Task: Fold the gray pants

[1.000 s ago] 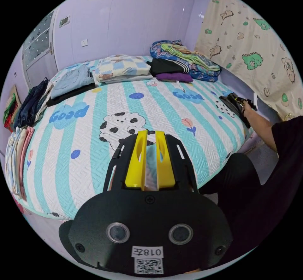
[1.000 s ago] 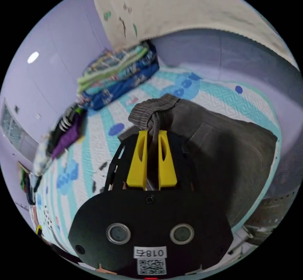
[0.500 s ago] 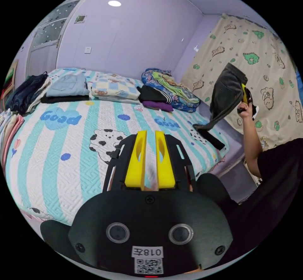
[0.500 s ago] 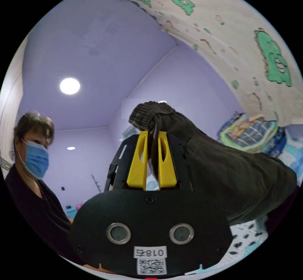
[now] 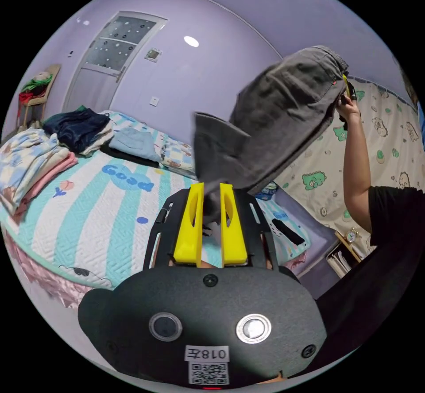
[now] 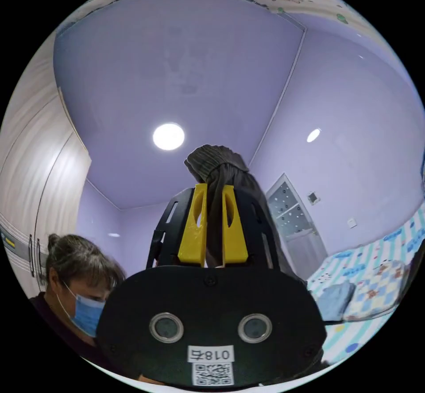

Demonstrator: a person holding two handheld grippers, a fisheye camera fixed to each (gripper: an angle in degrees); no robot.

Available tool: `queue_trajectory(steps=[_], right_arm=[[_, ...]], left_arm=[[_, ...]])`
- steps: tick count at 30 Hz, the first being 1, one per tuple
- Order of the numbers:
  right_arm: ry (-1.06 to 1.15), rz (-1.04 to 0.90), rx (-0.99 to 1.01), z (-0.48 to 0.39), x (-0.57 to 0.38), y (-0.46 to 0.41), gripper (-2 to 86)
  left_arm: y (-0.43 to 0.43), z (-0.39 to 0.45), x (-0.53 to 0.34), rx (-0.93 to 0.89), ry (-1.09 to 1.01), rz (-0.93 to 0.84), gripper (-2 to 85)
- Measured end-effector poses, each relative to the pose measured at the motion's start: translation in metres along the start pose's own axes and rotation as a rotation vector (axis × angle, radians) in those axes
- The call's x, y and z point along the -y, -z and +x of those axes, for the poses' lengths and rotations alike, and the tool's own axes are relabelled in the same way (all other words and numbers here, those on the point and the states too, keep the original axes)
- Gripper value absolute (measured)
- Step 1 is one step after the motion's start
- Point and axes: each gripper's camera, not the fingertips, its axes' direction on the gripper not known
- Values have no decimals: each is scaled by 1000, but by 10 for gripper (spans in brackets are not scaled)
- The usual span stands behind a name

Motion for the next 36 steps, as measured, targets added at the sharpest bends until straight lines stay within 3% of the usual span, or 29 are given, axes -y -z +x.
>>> queue_trajectory(steps=[7,14,22,30,34,36], right_arm=[[-169,143,-94,23,-69,43,54],[-77,134,-343,18,-61,128,55],[54,159,-501,-20,-27,172,57],[134,145,-444,-75,-7,144,58],[161,125,-424,-103,-3,103,58],[177,101,-416,-114,-4,80,58]], left_arm=[[83,-76,-17,83,173,101,64],[138,-163,-55,117,423,145,66],[38,-155,-98,-131,529,-89,68],[-96,-138,-205,-401,951,-379,93],[-114,-126,-239,-496,1061,-398,108],[-112,-122,-250,-571,1135,-315,127]])
